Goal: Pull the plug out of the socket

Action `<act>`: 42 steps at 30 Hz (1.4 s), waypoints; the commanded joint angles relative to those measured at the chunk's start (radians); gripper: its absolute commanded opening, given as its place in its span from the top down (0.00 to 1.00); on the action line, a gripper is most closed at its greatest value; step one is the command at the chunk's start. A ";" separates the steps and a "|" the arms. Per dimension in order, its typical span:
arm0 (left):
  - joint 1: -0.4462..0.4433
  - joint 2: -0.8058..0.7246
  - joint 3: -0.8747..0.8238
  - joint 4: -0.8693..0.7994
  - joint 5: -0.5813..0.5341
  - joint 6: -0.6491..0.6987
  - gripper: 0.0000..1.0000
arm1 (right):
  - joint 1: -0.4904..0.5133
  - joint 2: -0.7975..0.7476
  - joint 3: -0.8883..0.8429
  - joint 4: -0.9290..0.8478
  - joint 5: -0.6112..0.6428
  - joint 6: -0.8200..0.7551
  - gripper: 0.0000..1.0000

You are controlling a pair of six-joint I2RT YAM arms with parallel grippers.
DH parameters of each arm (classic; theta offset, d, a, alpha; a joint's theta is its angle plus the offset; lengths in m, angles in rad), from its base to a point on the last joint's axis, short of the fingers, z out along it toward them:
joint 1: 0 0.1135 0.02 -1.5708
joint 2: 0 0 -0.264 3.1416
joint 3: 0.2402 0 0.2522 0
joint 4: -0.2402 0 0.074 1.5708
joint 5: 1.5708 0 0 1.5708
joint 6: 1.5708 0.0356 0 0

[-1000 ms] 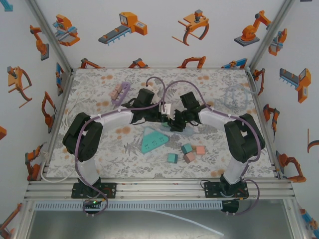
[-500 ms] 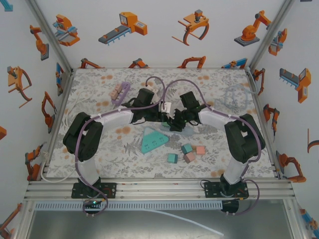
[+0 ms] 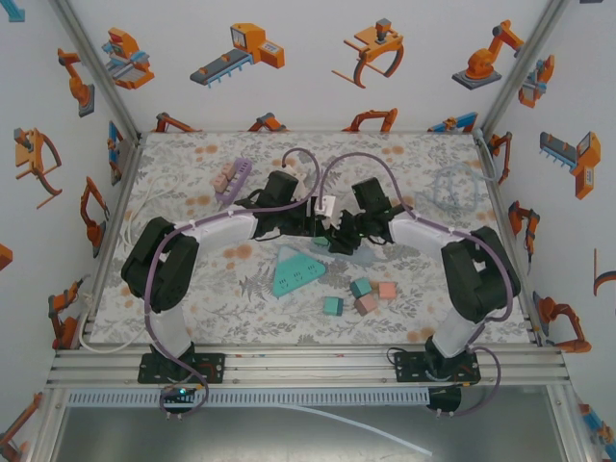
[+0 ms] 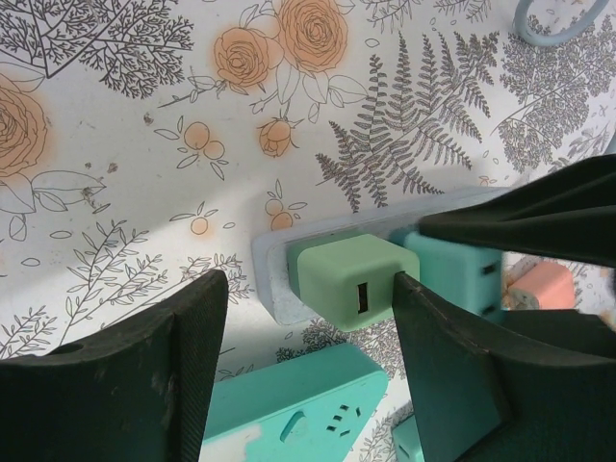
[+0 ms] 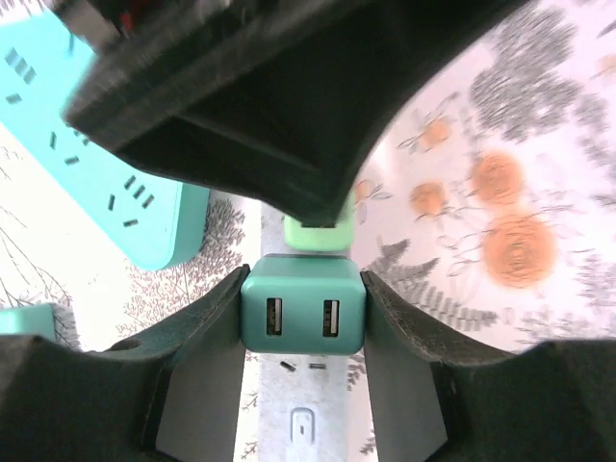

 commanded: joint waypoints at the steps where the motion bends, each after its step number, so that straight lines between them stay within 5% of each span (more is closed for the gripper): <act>1: -0.010 0.101 -0.078 -0.298 -0.106 0.102 0.36 | -0.006 -0.078 0.021 0.135 -0.094 0.053 1.00; 15: -0.008 0.090 -0.077 -0.301 -0.099 0.095 0.36 | -0.007 -0.225 -0.080 0.129 0.001 0.124 1.00; 21: -0.009 0.053 -0.076 -0.254 -0.039 0.077 0.33 | -0.007 -0.396 -0.168 0.178 0.236 0.573 1.00; 28: -0.008 0.009 -0.016 -0.255 0.010 0.090 0.28 | -0.007 -0.587 -0.176 -0.118 0.544 1.028 1.00; 42: -0.032 -0.145 0.070 -0.303 -0.087 0.144 0.13 | -0.007 -0.776 -0.325 -0.286 0.677 1.467 1.00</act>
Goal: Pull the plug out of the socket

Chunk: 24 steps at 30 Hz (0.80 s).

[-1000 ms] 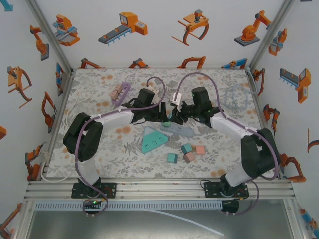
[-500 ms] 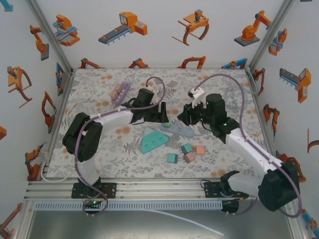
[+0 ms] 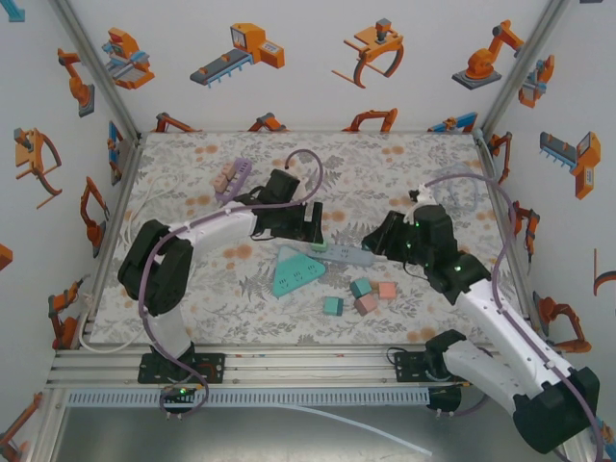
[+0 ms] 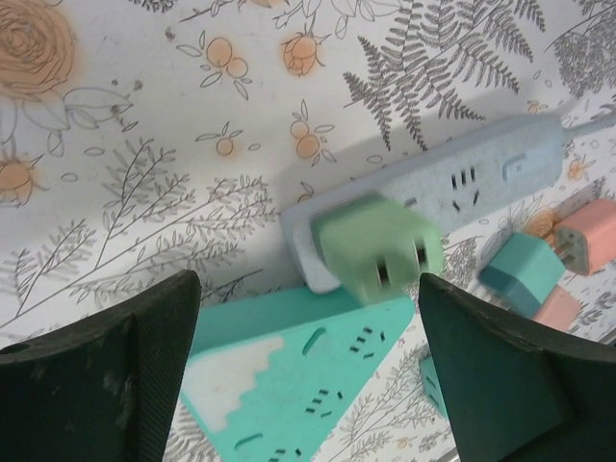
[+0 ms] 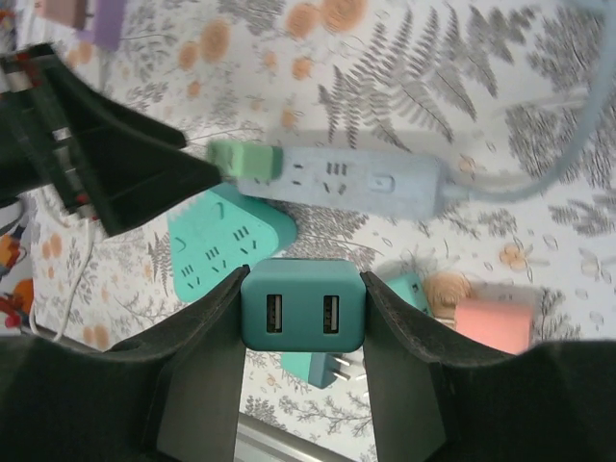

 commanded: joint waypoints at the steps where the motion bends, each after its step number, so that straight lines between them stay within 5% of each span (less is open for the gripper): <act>1: -0.018 -0.094 0.010 -0.062 -0.045 0.051 0.13 | 0.002 -0.013 -0.031 -0.038 0.093 0.142 1.00; 8: -0.084 -0.253 -0.065 -0.071 -0.034 0.100 0.11 | -0.018 0.013 -0.108 -0.043 0.186 0.212 1.00; 24: -0.195 -0.618 -0.372 0.026 -0.044 0.164 0.11 | -0.123 0.257 -0.212 0.200 0.082 0.329 1.00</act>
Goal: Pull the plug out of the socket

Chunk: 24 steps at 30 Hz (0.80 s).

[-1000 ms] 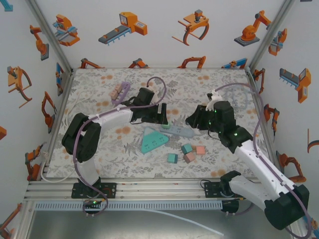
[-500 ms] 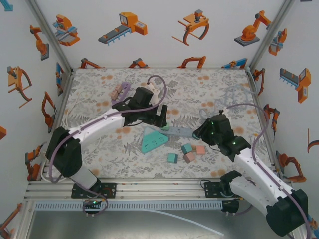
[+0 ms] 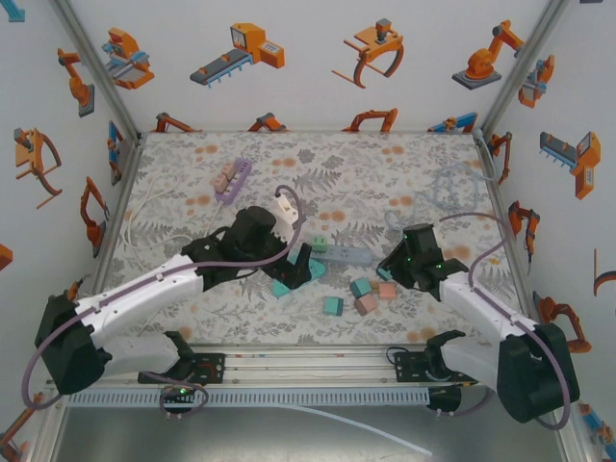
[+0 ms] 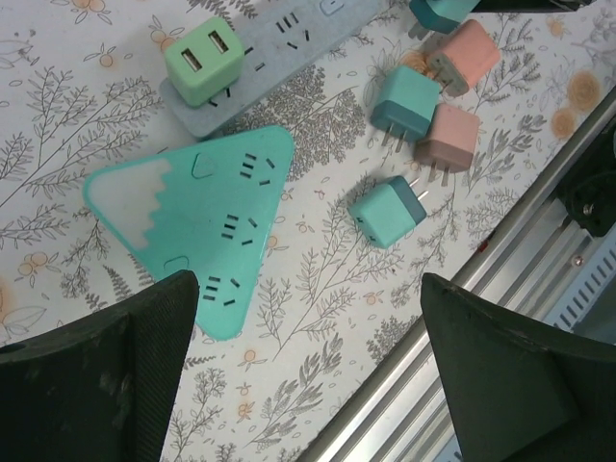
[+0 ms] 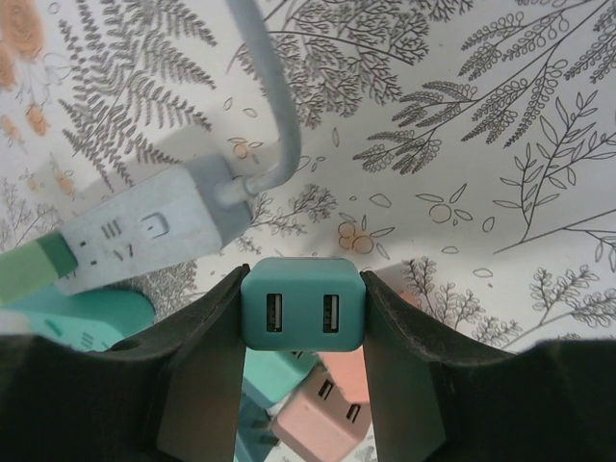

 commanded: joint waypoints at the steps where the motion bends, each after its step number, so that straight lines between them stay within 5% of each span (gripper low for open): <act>1: -0.004 -0.042 -0.033 0.034 -0.023 0.029 0.11 | -0.010 0.026 -0.027 0.107 -0.017 0.087 1.00; 4: -0.004 -0.048 -0.043 0.031 -0.048 0.024 0.11 | -0.009 0.035 -0.042 0.109 -0.012 0.119 0.97; 13: -0.003 -0.013 -0.022 0.031 -0.064 0.024 0.11 | -0.011 -0.053 -0.074 0.011 0.068 0.151 0.55; 24: -0.004 -0.005 -0.015 0.047 -0.108 0.025 0.11 | -0.029 -0.201 -0.017 -0.079 0.111 0.025 0.38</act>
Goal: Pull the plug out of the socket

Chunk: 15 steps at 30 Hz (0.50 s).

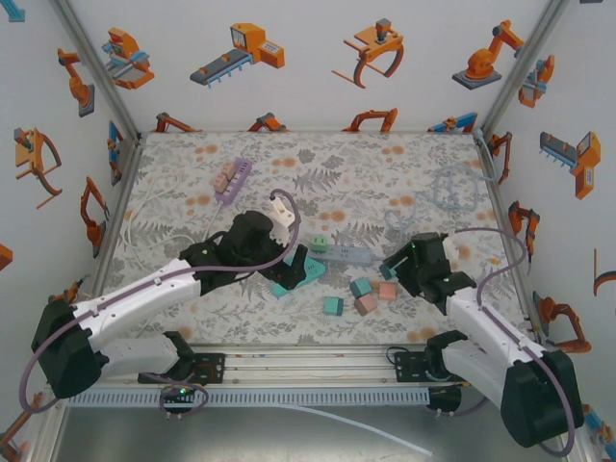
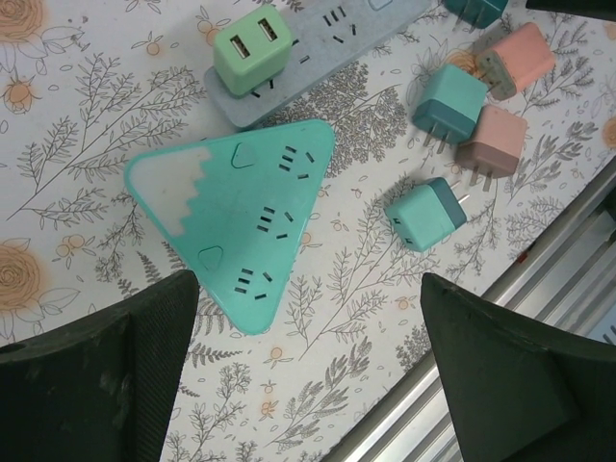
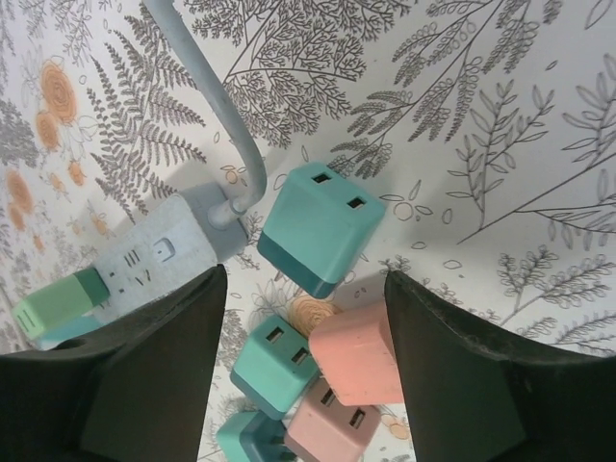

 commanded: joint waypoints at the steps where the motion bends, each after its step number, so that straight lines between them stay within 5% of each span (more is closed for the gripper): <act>1: -0.004 0.007 0.022 0.028 -0.036 0.016 0.11 | -0.007 -0.044 0.071 -0.054 0.050 -0.101 0.38; 7: 0.033 0.028 0.034 0.056 -0.130 -0.077 0.14 | 0.004 -0.052 0.225 0.062 -0.049 -0.508 0.40; 15: 0.147 0.086 0.032 0.146 -0.076 -0.191 0.16 | 0.144 0.159 0.418 0.205 -0.376 -1.129 0.45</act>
